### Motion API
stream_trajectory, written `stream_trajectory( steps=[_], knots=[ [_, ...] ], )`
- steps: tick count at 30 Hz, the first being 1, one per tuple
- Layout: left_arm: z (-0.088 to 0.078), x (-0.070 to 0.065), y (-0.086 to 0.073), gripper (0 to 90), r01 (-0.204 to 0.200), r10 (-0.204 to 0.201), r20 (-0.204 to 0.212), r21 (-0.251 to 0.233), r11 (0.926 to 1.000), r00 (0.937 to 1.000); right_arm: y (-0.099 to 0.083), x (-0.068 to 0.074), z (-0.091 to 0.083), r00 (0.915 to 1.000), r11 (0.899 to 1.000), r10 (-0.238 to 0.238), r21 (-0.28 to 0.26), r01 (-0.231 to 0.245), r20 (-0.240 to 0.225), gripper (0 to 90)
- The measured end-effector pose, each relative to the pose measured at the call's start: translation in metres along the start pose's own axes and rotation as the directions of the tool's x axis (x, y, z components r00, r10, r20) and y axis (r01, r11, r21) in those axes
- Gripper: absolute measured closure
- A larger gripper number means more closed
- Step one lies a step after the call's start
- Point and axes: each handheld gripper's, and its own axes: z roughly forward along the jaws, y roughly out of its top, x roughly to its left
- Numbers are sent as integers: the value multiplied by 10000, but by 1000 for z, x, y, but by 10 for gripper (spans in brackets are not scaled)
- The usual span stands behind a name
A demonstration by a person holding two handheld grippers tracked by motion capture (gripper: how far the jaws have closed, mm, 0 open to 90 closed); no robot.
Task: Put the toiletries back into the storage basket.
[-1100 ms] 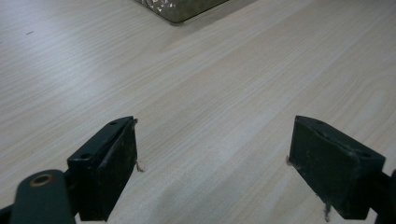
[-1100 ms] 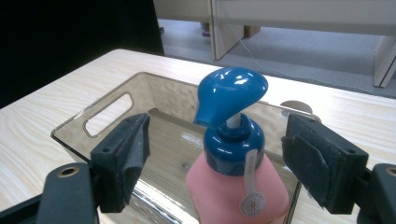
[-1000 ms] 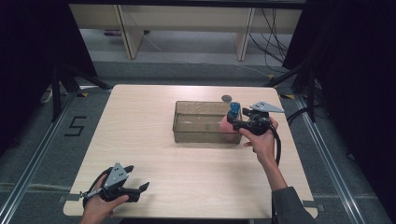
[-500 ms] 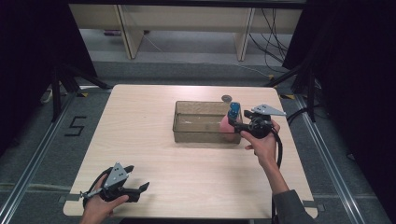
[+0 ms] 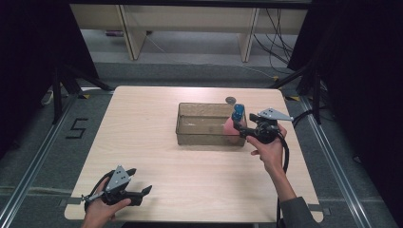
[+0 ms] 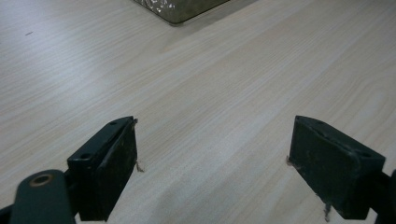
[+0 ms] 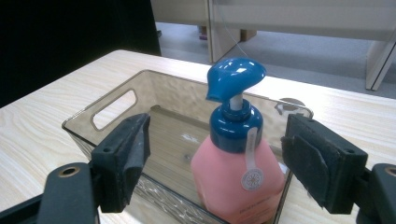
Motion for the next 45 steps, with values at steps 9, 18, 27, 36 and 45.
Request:
stream_trajectory(
  steps=[9, 18, 27, 36, 45],
  knots=[
    [0, 0, 0, 148, -7, 7, -4, 3, 10000, 10000, -2, 3, -3, 10000, 10000, 5, -6, -5, -10, 240],
    [0, 0, 0, 148, 49, -49, 2, -29, 10000, 10000, -3, 5, -7, 9999, 9999, 98, 69, -98, -71, 240],
    [0, 0, 0, 149, 42, -42, 3, -28, 10000, 10000, -7, 8, -10, 9997, 9997, 218, 136, -217, -109, 239],
    [1, 0, 0, 149, 46, -46, -32, 70, 10000, 10000, -10, 10, -13, 9995, 9996, 296, 11, -296, -126, 239],
    [0, 0, 0, 149, 71, -71, 4, -38, 10000, 10000, -14, 12, -18, 9988, 9988, 486, 106, -485, -69, 236]
  ],
)
